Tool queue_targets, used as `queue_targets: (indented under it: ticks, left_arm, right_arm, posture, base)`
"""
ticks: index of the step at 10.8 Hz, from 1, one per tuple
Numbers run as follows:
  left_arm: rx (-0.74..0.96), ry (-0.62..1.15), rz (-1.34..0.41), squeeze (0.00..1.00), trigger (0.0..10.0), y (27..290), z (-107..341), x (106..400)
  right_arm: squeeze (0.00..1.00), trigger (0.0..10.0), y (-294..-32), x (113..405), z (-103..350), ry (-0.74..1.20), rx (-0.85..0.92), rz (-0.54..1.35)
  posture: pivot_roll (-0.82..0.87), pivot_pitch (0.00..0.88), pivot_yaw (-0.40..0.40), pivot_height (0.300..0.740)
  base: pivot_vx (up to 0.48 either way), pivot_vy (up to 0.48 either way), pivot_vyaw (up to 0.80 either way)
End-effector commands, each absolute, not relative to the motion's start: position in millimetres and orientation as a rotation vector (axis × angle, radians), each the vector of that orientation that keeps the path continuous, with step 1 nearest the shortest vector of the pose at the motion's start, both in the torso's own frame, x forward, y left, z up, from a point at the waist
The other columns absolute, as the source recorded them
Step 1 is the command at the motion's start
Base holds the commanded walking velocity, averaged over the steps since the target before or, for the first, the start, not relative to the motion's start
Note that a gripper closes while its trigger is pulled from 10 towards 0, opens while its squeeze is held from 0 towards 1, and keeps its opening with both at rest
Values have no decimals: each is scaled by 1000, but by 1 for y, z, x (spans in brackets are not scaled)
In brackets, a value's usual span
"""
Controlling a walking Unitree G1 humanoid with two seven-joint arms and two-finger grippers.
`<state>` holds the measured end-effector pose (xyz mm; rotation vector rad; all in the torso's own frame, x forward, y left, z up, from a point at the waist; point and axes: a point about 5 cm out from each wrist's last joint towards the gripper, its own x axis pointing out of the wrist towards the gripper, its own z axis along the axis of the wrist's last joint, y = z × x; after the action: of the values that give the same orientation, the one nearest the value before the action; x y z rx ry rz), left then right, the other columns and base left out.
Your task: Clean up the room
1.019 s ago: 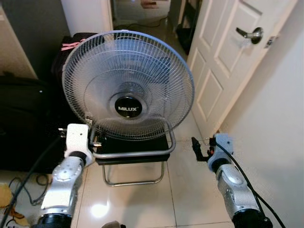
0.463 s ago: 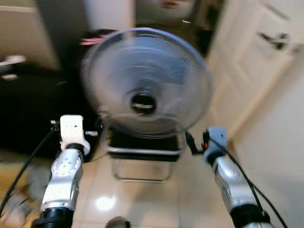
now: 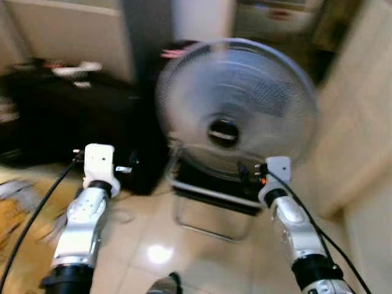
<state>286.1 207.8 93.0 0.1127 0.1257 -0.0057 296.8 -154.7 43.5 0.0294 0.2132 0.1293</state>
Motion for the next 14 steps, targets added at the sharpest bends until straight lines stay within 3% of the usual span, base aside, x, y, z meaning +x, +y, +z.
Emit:
queue_targets:
  ticks: [1,2,8,10,14]
  left_arm:
    - [111,140,-22,0,10000,204,93,288]
    - [154,134,-33,0,10000,204,94,289]
    - [167,129,-47,0,10000,203,96,292]
    - [163,127,-44,0,10000,204,97,293]
    - [166,132,-54,0,10000,204,97,293]
  right_arm:
    - [1000,10000,-158,301,50,198,67,113]
    - [0,10000,-159,303,51,194,65,83]
    - [0,10000,-152,308,57,171,118,88]
    - [0,10000,-149,310,60,159,62,125]
    - [0,10000,-149,311,59,174,119,93]
  posture:
    - [-34,0,-6,740]
    - [-28,0,-3,740]
    - [-38,0,1,740]
    - [-41,0,5,740]
    - [-38,0,10,740]
  base:
    - [0,0,0]
    - [0,0,0]
    - [0,0,0]
    - [0,298,0]
    - [0,317,323]
